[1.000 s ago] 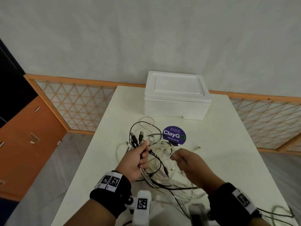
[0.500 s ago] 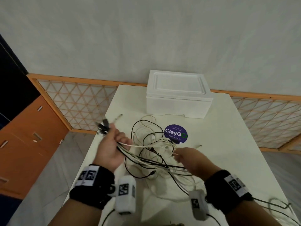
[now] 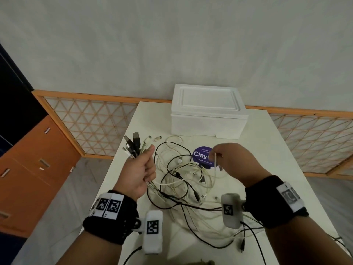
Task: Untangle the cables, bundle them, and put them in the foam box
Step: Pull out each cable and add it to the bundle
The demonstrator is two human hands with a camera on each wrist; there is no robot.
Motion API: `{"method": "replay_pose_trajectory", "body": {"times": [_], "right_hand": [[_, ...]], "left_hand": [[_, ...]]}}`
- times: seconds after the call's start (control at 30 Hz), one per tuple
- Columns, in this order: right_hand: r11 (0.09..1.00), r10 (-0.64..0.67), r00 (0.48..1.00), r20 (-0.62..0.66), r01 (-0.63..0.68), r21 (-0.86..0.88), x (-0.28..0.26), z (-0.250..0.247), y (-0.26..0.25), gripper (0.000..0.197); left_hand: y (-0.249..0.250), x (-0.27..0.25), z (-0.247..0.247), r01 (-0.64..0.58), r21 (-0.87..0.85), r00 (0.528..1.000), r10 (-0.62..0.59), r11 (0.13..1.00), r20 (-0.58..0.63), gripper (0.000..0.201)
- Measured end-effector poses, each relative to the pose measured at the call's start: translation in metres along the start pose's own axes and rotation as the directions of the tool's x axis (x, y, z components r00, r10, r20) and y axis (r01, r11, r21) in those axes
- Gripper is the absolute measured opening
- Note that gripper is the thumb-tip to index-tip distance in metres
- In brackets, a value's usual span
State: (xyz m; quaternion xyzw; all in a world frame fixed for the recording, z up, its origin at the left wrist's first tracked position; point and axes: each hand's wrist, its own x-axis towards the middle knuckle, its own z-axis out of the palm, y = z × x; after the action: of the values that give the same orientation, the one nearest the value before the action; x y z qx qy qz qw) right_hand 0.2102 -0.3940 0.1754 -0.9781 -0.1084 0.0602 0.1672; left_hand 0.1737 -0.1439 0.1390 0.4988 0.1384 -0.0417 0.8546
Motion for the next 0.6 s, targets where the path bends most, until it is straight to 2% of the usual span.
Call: {"method": "replay_pose_trajectory", "body": {"times": [0.03,0.07,0.1,0.17,0.23,0.27,0.37,0.43,0.53,0.6], "right_hand": [[0.989,0.017,0.996,0.086,-0.004,-0.149,-0.003,0.000,0.001,0.017],[0.964,0.026,0.982,0.187,0.025,-0.263,-0.007,0.000,0.003,0.028],[0.956,0.013,0.959,0.282,0.071,-0.285,-0.010,0.002,0.004,0.041],[0.982,-0.125,0.911,0.394,0.171,-0.084,-0.017,0.005,-0.010,0.064],[0.960,-0.265,0.890,0.370,0.207,0.190,-0.020,0.017,-0.039,0.070],[0.933,-0.305,0.892,0.333,0.210,0.292,-0.021,0.027,-0.054,0.065],[0.881,-0.361,0.888,0.284,0.225,0.416,-0.021,0.050,-0.070,0.025],[0.872,-0.368,0.891,0.267,0.231,0.432,-0.025,0.053,-0.057,0.025],[0.922,-0.360,0.912,0.196,0.316,0.223,-0.034,0.046,-0.027,0.022],[0.947,-0.299,0.945,0.130,0.277,0.159,-0.042,0.043,-0.003,0.020]], "left_hand": [[0.002,-0.001,0.001,0.005,-0.019,1.000,-0.005,1.000,0.002,0.045],[0.004,-0.001,0.002,0.011,-0.044,1.000,-0.011,0.999,0.004,0.047],[0.005,-0.002,0.003,0.020,-0.074,1.000,-0.019,0.997,0.009,0.050],[0.006,-0.006,0.011,0.052,-0.124,0.998,-0.047,0.991,0.044,0.050],[0.003,-0.011,0.025,0.088,-0.141,0.990,-0.072,0.986,0.119,0.049],[0.001,-0.014,0.033,0.101,-0.141,0.984,-0.078,0.985,0.160,0.051],[0.003,-0.018,0.049,0.115,-0.205,0.968,-0.063,0.972,0.245,0.059],[0.009,-0.017,0.044,0.096,-0.284,0.977,-0.036,0.954,0.208,0.063],[0.017,-0.012,0.012,0.055,-0.416,0.995,-0.013,0.908,0.103,0.056],[0.019,-0.010,-0.014,0.010,-0.487,0.999,0.017,0.873,0.051,0.049]]}}
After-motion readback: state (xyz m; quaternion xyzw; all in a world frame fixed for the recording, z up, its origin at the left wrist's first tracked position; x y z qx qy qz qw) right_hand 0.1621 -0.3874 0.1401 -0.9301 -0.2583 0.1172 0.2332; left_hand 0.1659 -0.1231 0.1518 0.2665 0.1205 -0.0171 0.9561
